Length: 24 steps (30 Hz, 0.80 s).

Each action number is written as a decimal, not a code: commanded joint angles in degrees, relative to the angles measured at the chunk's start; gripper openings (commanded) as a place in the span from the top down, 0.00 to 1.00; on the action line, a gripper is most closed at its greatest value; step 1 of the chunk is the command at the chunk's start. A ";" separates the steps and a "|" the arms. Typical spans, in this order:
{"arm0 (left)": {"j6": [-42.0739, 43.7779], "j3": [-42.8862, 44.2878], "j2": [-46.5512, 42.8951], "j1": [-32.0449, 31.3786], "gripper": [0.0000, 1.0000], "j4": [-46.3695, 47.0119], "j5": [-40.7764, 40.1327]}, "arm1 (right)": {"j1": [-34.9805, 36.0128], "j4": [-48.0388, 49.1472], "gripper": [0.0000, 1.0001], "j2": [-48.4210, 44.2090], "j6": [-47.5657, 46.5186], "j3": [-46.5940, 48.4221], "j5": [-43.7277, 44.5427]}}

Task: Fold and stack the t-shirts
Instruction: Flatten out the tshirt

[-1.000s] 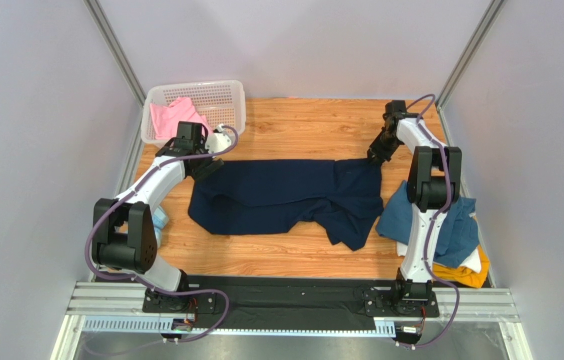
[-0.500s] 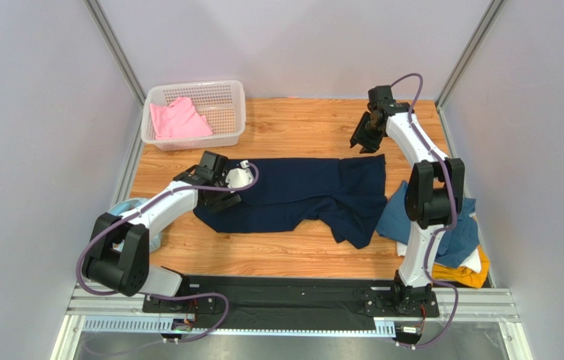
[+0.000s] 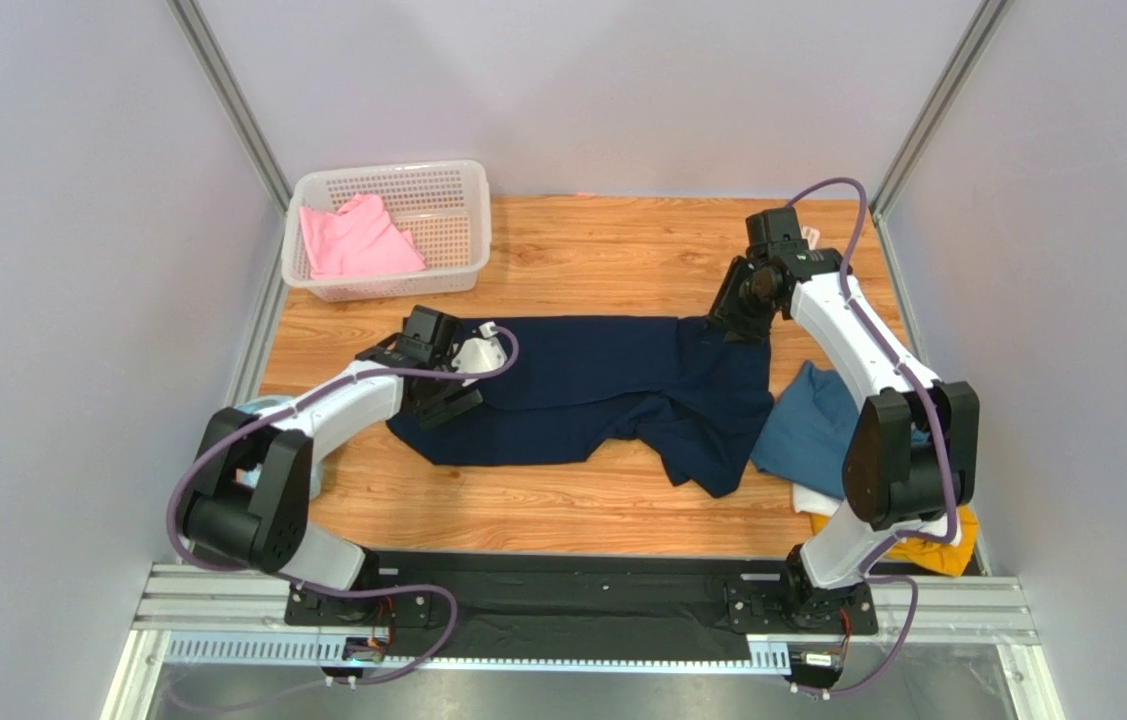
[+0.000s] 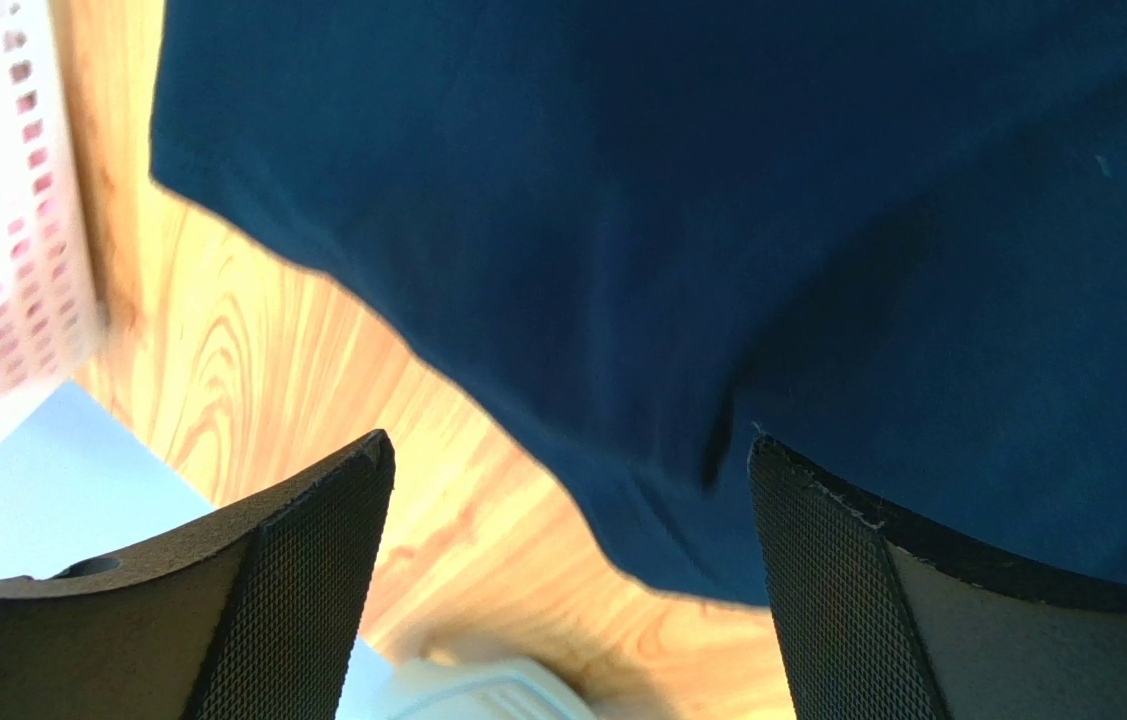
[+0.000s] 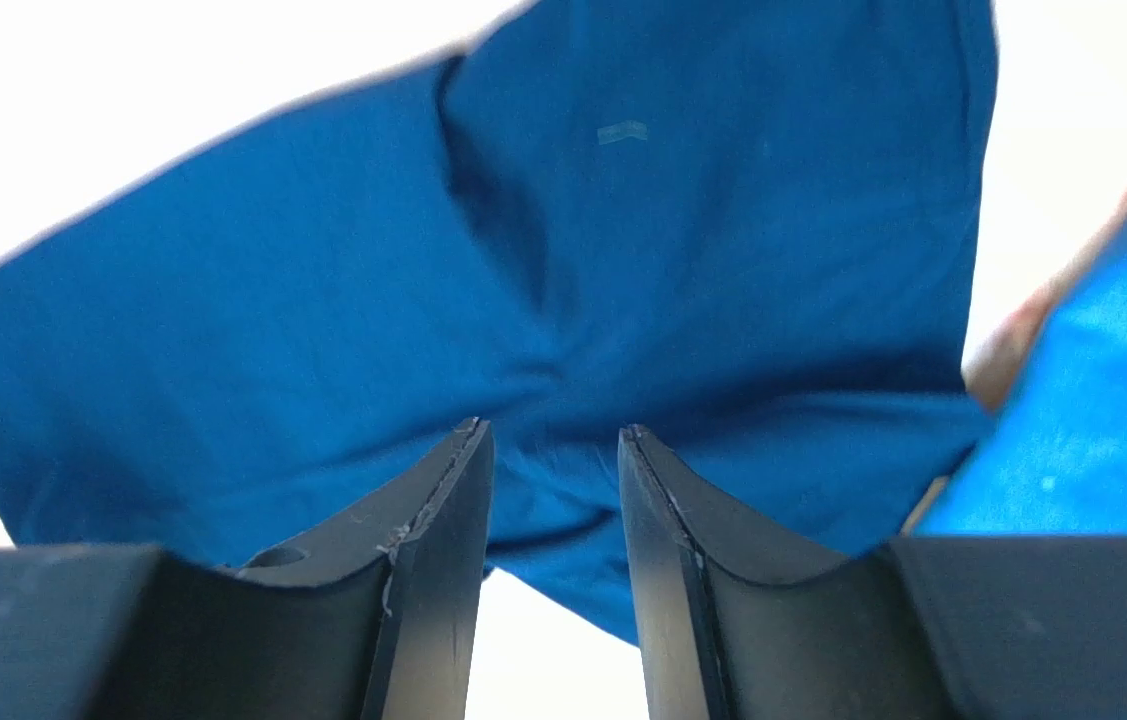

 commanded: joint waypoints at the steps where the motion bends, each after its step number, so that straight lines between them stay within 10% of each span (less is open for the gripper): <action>1: -2.87 4.53 4.94 -0.36 0.07 2.99 -0.40 | 1.07 2.37 0.58 -7.03 -0.59 -4.42 -0.62; 11: -3.49 5.68 7.59 -1.33 0.10 3.34 -1.19 | 1.34 2.55 0.59 -15.12 -0.59 -13.57 -1.23; 18: -2.17 6.74 10.49 -1.24 0.53 4.93 -3.64 | 1.34 3.25 0.60 -17.24 -0.50 -17.18 -1.50; 24: 0.02 6.30 7.51 -1.24 0.62 5.54 -5.84 | 1.42 3.52 0.62 -17.94 -0.67 -19.20 -1.32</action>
